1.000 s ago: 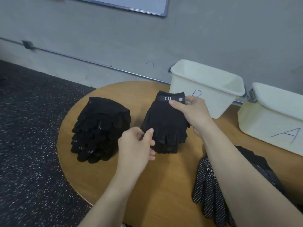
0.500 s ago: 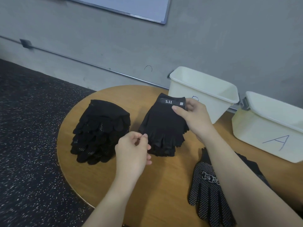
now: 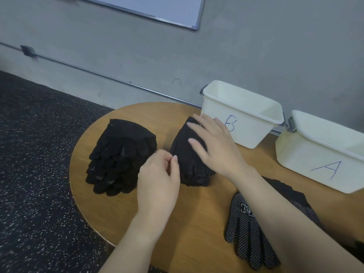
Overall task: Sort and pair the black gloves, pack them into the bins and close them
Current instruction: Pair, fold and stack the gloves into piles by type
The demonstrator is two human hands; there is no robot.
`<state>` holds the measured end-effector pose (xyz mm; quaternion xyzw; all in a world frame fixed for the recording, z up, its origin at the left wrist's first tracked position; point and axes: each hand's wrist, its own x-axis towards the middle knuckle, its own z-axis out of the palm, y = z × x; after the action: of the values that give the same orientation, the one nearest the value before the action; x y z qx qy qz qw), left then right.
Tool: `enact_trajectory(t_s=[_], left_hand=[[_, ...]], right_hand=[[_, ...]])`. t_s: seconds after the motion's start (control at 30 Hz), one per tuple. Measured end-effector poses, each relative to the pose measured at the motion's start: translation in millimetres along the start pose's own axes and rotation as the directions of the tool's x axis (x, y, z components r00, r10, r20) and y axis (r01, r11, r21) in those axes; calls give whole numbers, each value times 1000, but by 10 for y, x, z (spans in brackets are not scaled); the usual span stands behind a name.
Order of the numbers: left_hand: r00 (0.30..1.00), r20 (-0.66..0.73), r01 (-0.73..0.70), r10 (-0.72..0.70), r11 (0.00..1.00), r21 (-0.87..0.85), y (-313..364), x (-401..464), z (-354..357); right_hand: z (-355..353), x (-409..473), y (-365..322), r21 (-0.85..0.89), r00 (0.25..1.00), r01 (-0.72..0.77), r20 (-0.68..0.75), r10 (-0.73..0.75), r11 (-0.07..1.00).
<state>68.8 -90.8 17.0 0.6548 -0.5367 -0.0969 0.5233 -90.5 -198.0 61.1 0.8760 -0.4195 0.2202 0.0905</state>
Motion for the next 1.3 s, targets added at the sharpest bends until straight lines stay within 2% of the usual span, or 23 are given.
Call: enact_trajectory(t_s=[0.03, 0.1, 0.17, 0.23, 0.4, 0.47, 0.5, 0.53, 0.6, 0.63, 0.7, 0.77, 0.83, 0.93, 1.0, 1.13, 1.3], left_hand=[[998, 19, -56, 56, 998, 1, -5, -4, 25], [981, 156, -129, 118, 990, 62, -60, -5, 114], [952, 299, -121, 66, 978, 172, -126, 3, 188], [930, 366, -74, -11, 973, 219, -171, 18, 220], [929, 366, -37, -49, 974, 225, -167, 29, 187], [942, 335, -45, -31, 975, 217, -80, -13, 164], [952, 306, -57, -10, 976, 211, -30, -38, 149], [963, 270, -75, 18, 976, 203, 19, -55, 130], [978, 192, -120, 84, 976, 181, 116, -89, 113], [980, 161, -146, 119, 975, 166, 163, -107, 117], [974, 139, -194, 178, 974, 118, 274, -163, 171], [961, 173, -230, 218, 972, 56, 400, -247, 263], [930, 261, -266, 257, 964, -2, 518, -352, 380], [848, 419, -323, 323, 944, -73, 647, -474, 574], [795, 490, -358, 358, 929, -98, 717, -537, 709], [690, 602, -417, 403, 900, -125, 846, -575, 1009], [578, 732, -506, 361, 862, -25, 899, -539, 1376]], right_hand=[[55, -12, -7, -29, 998, -14, 66, 16, 999], [192, -47, 1, -73, 977, -58, 200, 71, 996], [351, -111, 23, -75, 948, -81, 301, 100, 994], [444, -153, 43, -8, 938, -101, 334, 98, 995], [280, -81, 18, -6, 907, -89, 413, 83, 996], [54, -121, -19, 89, 916, -183, 376, 137, 979], [-76, -183, -36, 188, 918, -286, 335, 212, 940], [-221, -276, -47, 322, 900, -410, 294, 322, 853], [-506, -587, -9, 521, 801, -585, 250, 544, 622], [-639, -802, 43, 528, 749, -632, 227, 622, 568], [-891, -1302, 177, 452, 675, -703, 182, 715, 549], [-1068, -1770, 271, 393, 613, -757, 152, 775, 522], [-1125, -2141, 318, 354, 560, -797, 134, 817, 489], [-1036, -2480, 282, 305, 517, -826, 74, 852, 475], [-919, -2610, 193, 264, 529, -821, 16, 848, 507], [-728, -2689, 57, 206, 558, -816, 37, 829, 540], [-658, -2670, 103, 160, 565, -818, 46, 824, 553]])
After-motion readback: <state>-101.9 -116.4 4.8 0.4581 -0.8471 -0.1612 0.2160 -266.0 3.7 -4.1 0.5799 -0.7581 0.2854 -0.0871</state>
